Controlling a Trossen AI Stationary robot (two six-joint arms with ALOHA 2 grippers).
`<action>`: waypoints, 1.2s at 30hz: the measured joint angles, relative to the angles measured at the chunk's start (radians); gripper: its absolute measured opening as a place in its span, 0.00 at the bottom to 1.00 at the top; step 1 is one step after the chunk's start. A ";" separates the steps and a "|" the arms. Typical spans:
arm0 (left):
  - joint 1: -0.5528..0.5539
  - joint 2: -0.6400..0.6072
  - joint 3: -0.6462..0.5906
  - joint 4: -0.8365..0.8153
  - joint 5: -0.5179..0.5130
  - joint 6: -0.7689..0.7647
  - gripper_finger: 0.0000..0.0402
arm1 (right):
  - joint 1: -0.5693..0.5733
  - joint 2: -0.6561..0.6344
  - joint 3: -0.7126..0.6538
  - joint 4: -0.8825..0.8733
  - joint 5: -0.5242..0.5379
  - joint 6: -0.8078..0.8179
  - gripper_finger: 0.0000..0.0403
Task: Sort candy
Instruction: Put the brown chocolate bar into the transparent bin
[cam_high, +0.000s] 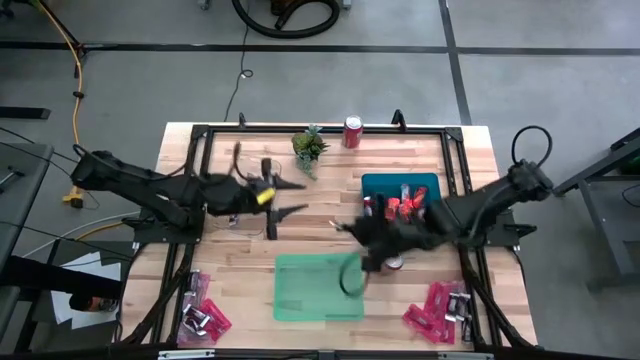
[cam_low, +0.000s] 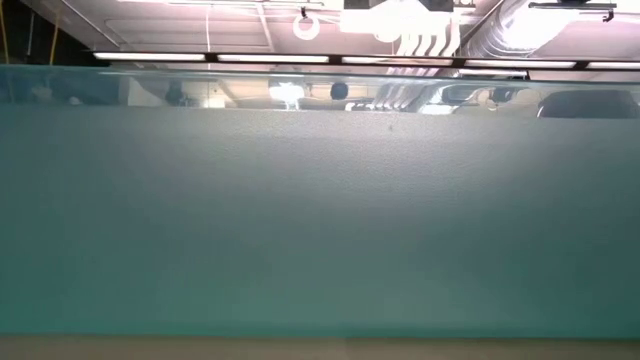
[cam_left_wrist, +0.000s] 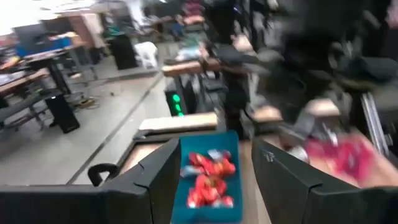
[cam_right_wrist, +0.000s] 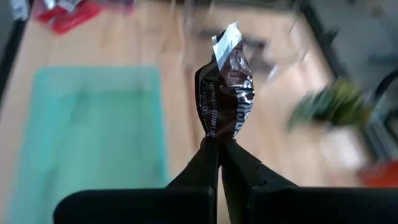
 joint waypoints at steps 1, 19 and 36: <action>-0.012 0.008 0.000 -0.016 0.000 0.015 0.46 | -0.031 0.000 0.000 0.031 -0.002 -0.058 0.00; -0.061 0.063 0.001 0.020 0.003 -0.042 0.46 | -0.209 0.005 -0.002 0.334 -0.199 -0.520 0.00; -0.057 0.126 0.001 0.160 0.025 -0.006 0.45 | -0.215 0.006 -0.002 0.330 -0.180 -0.537 0.00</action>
